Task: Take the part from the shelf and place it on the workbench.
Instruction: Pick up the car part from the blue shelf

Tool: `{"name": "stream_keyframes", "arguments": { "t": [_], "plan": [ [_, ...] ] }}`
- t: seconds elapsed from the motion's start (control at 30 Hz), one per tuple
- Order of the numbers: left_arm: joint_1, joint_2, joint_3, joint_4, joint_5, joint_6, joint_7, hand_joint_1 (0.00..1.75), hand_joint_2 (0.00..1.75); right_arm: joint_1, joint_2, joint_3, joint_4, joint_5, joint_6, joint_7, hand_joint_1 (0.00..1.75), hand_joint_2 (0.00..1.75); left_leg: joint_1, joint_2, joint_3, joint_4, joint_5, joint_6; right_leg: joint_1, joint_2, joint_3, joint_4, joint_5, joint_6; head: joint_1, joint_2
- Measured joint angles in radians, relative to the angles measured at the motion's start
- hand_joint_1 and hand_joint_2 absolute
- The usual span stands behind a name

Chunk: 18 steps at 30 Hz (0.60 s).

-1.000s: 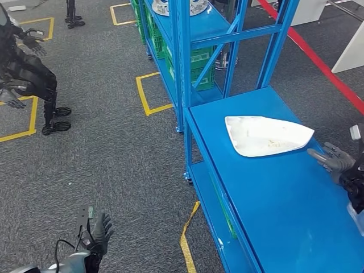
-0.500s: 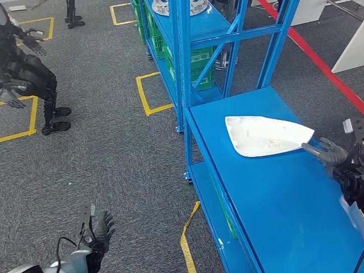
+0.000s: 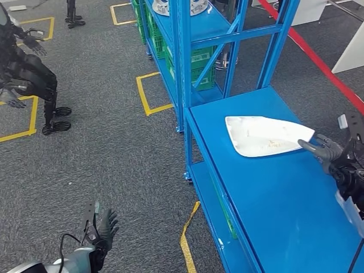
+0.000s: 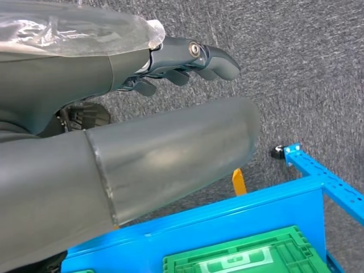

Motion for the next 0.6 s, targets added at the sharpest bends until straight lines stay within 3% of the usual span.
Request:
{"name": "stream_keyframes", "arguments": {
  "t": [0.57, 0.6],
  "plan": [
    [-0.003, -0.005, -0.012, 0.000, -0.002, 0.000, 0.000, 0.00, 0.00, -0.011, 0.032, 0.001, 0.023, 0.025, -0.014, 0.022, 0.00, 1.75, 0.000, 0.000, 0.000, 0.000, 0.000, 0.000, 0.000, 0.000, 0.000, 0.000, 0.000, 0.000, 0.000, 0.000],
    [-0.003, -0.005, -0.013, 0.000, -0.002, 0.000, 0.000, 0.00, 0.00, -0.012, 0.034, 0.001, 0.024, 0.026, -0.015, 0.025, 0.11, 1.75, 0.000, 0.000, 0.000, 0.000, 0.000, 0.000, 0.000, 0.000, 0.000, 0.000, 0.000, 0.000, 0.000, 0.000]
  ]
}}
